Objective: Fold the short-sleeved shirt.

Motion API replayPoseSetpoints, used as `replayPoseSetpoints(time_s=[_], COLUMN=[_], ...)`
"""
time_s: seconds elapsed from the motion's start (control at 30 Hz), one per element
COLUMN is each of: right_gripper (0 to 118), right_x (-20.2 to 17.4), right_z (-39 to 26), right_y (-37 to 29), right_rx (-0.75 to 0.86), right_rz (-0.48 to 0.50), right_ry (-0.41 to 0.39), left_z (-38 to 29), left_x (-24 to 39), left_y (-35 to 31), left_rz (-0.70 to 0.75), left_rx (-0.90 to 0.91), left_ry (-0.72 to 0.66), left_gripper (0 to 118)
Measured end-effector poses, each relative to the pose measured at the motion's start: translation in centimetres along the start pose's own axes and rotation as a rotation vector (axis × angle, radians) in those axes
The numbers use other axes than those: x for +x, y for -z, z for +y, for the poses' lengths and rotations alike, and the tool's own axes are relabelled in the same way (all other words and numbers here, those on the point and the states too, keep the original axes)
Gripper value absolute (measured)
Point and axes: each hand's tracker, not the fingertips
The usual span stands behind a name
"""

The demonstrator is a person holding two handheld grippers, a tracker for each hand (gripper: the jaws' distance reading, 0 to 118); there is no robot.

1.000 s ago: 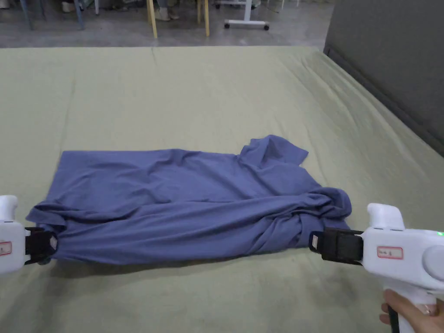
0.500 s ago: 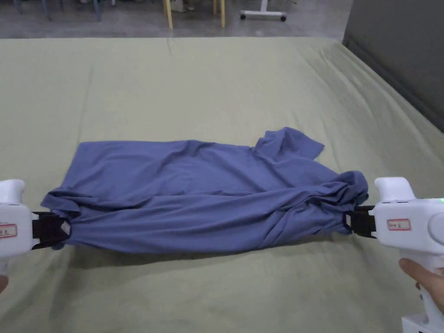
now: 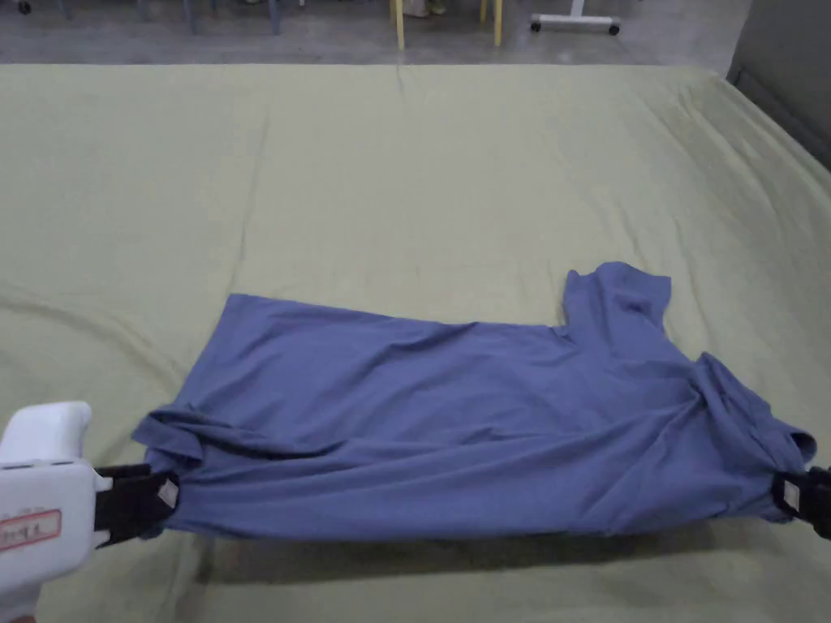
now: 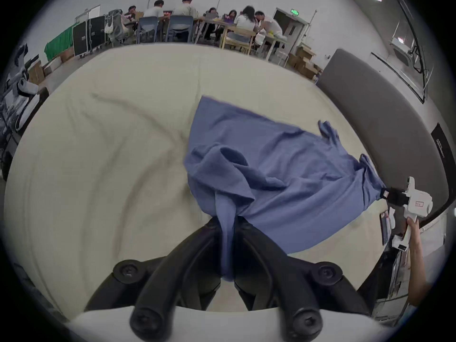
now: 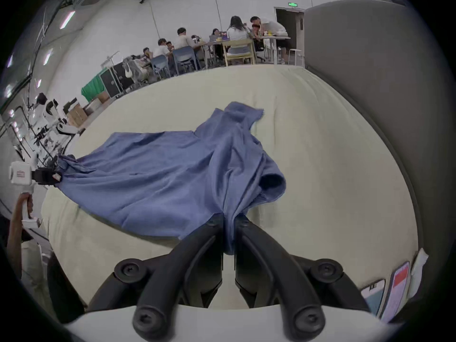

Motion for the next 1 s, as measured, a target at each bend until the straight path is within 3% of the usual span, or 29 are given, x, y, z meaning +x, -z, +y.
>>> replayPoseSetpoints(time_s=[0.13, 0.3, 0.33, 0.4, 0.43, 0.5, 0.6, 0.63, 0.67, 0.7, 0.73, 0.77, 0.83, 0.87, 0.93, 1.0], right_gripper=[8, 8, 27, 100, 118, 117, 117, 117, 114, 101, 56, 6, 3, 3, 3, 3], right_x=[1.0, 1.4, 1.2, 0.5, 0.2, -0.7, -2.0, -2.9, -3.8, -4.1, -5.2, -6.2, -8.1, -8.7, -9.2, -9.5], right_z=[-3.3, -4.0, -3.9, -3.7, -4.0, -4.3, -4.5, -4.5, -4.5, -4.7, -4.8, -4.9, -5.2, -5.6, -5.2, -4.8], right_y=[0.8, 2.3, 2.4, 2.2, 1.9, 0.2, -2.8, -4.0, -5.4, -6.3, -7.8, -9.2, -10.5, -10.9, -11.1, -10.8], right_rx=[-0.067, -0.082, -0.089, -0.137, -0.150, -0.100, -0.061, -0.011, 0.032, 0.075, 0.136, 0.197, 0.258, 0.309, 0.289, 0.294], right_rz=[-0.010, -0.007, -0.009, -0.083, -0.100, -0.086, -0.082, -0.088, -0.091, -0.098, -0.112, -0.107, -0.137, -0.164, -0.073, -0.061], right_ry=[0.035, 0.058, 0.054, 0.024, 0.001, -0.013, 0.027, 0.023, 0.020, 0.011, 0.001, -0.009, 0.018, 0.036, 0.051, 0.049], left_z=[-4.5, -5.5, -5.3, -5.4, -5.7, -5.8, -6.4, -6.8, -7.3, -7.9, -8.5, -8.7, -8.9, -8.7, -8.0, -7.0], left_x=[0.4, -0.3, -1.1, -1.8, -2.0, -1.8, -1.2, -0.6, 0.1, 1.0, 2.2, 3.6, 5.7, 6.3, 6.9, 6.3], left_y=[1.9, 3.3, 3.8, 3.6, 3.2, 1.1, -3.0, -5.0, -7.1, -9.0, -10.9, -12.3, -13.8, -14.2, -14.4, -13.3], left_rz=[0.019, 0.013, -0.003, 0.023, 0.027, 0.053, 0.109, 0.092, 0.058, 0.024, 0.028, 0.077, 0.217, 0.168, 0.134, 0.130], left_rx=[-0.074, -0.107, -0.112, -0.114, -0.105, -0.064, 0.049, 0.142, 0.235, 0.310, 0.373, 0.412, 0.433, 0.396, 0.382, 0.374], left_ry=[-0.060, -0.139, -0.198, -0.239, -0.230, -0.220, -0.173, -0.144, -0.115, -0.067, -0.015, 0.015, 0.033, 0.046, 0.041, 0.072], left_gripper=[5, 7, 25, 88, 92, 92, 93, 90, 79, 57, 7, 0, 0, 0, 0, 0])
